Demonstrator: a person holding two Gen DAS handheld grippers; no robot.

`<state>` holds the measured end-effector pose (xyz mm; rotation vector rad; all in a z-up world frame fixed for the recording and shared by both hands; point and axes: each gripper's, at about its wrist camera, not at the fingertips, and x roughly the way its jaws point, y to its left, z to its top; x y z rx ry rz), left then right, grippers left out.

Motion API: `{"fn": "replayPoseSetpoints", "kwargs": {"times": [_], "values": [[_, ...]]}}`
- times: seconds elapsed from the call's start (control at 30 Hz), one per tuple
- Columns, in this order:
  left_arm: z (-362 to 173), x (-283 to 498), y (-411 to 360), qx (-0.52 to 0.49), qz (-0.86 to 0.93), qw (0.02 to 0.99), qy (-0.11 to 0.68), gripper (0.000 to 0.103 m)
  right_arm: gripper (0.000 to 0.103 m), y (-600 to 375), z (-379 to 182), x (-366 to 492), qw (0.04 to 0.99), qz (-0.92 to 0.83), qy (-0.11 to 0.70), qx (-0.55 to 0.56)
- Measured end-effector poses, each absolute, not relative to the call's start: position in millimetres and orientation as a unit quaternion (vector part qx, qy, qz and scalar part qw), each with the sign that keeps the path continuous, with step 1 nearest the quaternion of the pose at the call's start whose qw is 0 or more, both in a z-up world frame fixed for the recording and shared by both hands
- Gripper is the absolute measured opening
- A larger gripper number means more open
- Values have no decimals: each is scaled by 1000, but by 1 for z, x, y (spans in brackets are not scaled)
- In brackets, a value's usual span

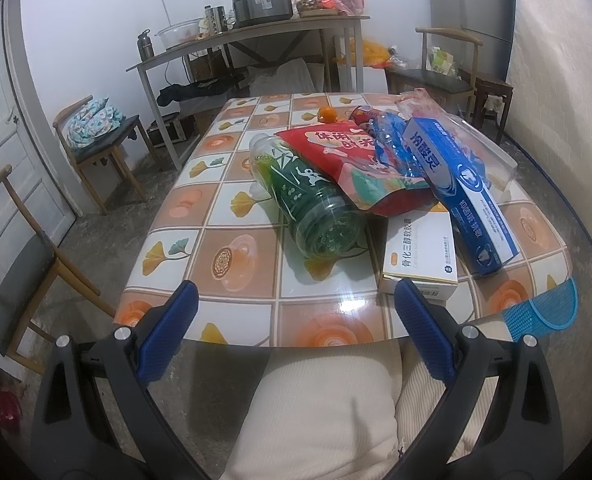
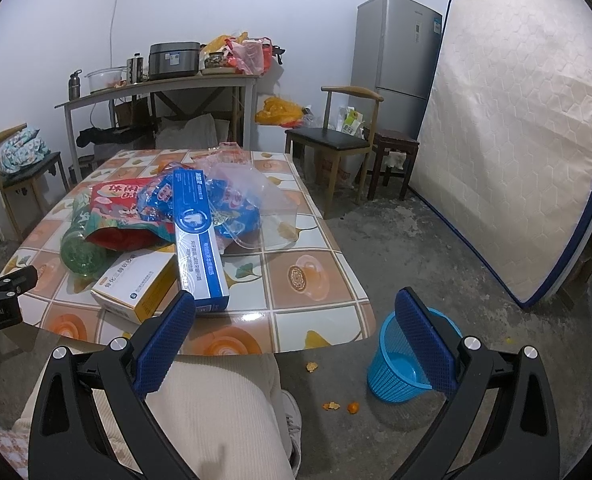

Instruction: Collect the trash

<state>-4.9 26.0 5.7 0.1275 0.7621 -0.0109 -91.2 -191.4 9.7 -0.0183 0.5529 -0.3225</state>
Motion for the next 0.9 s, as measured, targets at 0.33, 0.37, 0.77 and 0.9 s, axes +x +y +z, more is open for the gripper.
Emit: {"fn": "replayPoseSetpoints", "kwargs": {"times": [0.33, 0.37, 0.77, 0.9], "values": [[2, 1, 24, 62, -34, 920, 386, 95, 97, -192, 9, -85, 948, -157, 278, -3], [1, 3, 24, 61, -40, 919, 388, 95, 97, -190, 8, -82, 947, -154, 282, -3], [4, 49, 64, -34, -99, 925, 366, 95, 97, -177, 21, -19, 955, -70, 288, 3], [4, 73, 83, -75, -114, 924, 357, 95, 97, -167, 26, 2, 956, -43, 289, 8]]}}
